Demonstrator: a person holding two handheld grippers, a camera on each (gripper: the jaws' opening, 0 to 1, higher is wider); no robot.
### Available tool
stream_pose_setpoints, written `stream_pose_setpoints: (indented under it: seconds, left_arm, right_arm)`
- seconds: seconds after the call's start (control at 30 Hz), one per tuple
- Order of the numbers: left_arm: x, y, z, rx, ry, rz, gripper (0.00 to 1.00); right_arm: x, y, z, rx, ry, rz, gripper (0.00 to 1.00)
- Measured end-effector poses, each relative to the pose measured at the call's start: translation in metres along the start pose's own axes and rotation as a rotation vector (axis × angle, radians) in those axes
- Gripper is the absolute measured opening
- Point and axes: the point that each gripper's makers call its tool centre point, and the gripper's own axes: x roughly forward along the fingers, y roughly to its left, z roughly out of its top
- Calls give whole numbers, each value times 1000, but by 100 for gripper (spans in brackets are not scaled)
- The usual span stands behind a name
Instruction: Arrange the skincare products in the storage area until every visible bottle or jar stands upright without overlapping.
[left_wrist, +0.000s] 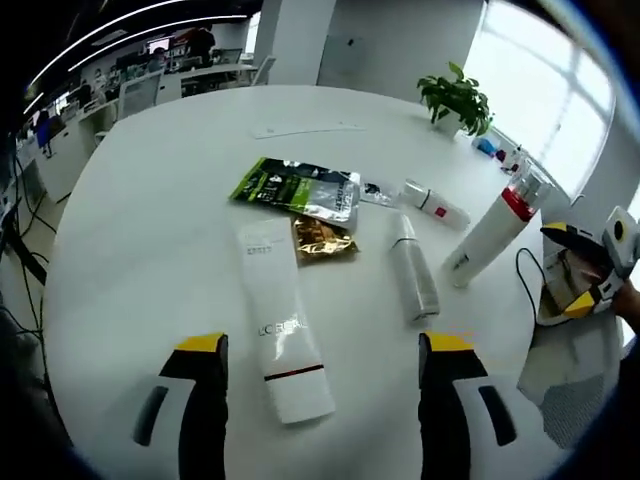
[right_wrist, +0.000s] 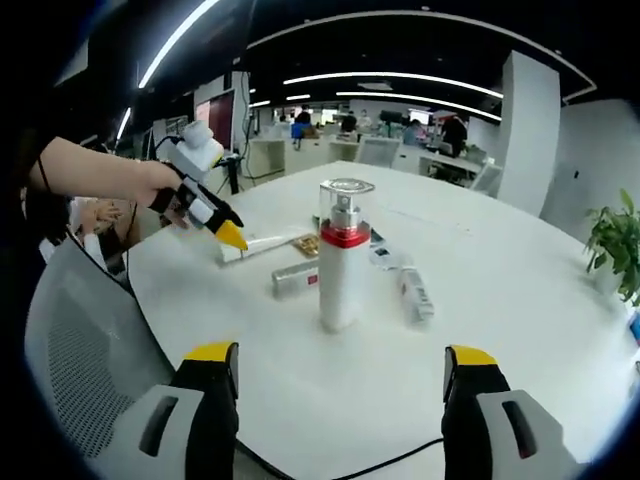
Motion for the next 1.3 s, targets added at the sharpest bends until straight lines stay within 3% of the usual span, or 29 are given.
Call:
stream_pose_setpoints:
  seconds: [0.2,0.37,0.53,0.67,0.93,1.17,1.3]
  left_arm:
    - [10,5,6,6,40,10,58]
    - [21,10,12,41,74,50,56]
    - [31,19,16,32,109,91,47]
    - [40,22,20,37,131,102,46]
    - [38,29,12,100,202,144,43]
    - [44,37,16,111,221,176,37]
    - [48,39,19,122,227,176,39]
  right_arm:
    - [1,0,-1,2,2,2,87]
    - [1,0,-3,3,7,4,86]
    - [1,-1,-3,7,6,-2,85]
    - [1,-2,-4,9,10,-5,85]
    - [1,-3,-5,10,13,-12,84]
    - [1,-5,-5,11,16,-20,84]
    - [1,-5,-5,10,19,-23,84]
